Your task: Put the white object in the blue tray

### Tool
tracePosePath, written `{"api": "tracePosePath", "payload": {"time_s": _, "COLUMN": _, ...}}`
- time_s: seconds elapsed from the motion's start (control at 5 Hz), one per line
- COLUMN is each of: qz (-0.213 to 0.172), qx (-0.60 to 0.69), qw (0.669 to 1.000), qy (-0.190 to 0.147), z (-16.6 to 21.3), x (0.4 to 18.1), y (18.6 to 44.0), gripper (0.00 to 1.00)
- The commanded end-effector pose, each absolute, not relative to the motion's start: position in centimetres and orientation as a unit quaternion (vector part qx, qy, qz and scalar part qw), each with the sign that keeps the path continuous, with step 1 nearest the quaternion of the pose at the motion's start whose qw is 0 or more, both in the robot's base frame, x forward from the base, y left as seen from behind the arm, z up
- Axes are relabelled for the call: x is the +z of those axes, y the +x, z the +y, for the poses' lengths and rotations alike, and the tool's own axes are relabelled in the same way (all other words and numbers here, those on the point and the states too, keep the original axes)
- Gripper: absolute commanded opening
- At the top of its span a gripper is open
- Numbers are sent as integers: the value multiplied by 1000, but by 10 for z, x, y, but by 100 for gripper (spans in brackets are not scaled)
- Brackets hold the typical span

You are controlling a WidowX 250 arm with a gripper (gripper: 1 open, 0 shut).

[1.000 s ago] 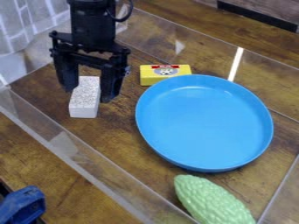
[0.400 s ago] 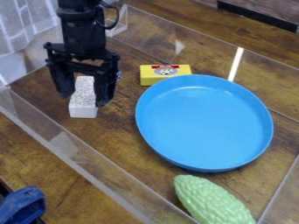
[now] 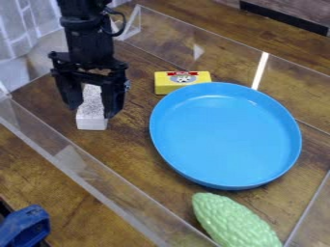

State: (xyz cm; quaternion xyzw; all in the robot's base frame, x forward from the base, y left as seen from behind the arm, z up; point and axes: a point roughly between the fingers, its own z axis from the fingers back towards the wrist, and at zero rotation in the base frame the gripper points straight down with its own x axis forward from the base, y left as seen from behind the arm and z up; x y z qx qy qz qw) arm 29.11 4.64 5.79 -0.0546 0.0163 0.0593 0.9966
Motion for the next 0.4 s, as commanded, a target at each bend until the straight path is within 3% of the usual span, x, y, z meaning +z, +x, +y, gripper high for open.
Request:
{"api": "tracePosePath", "payload": {"time_s": 0.0, "qz": -20, "qx": 67, "qw": 996, "qy": -52, "z": 58, "x": 69, "y": 306, "gripper": 100}}
{"api": "tracePosePath", "payload": {"time_s": 0.2, "qz": -23, "qx": 80, "qw": 995, "qy": -48, "z": 62, "x": 68, "y": 308, "gripper": 100}}
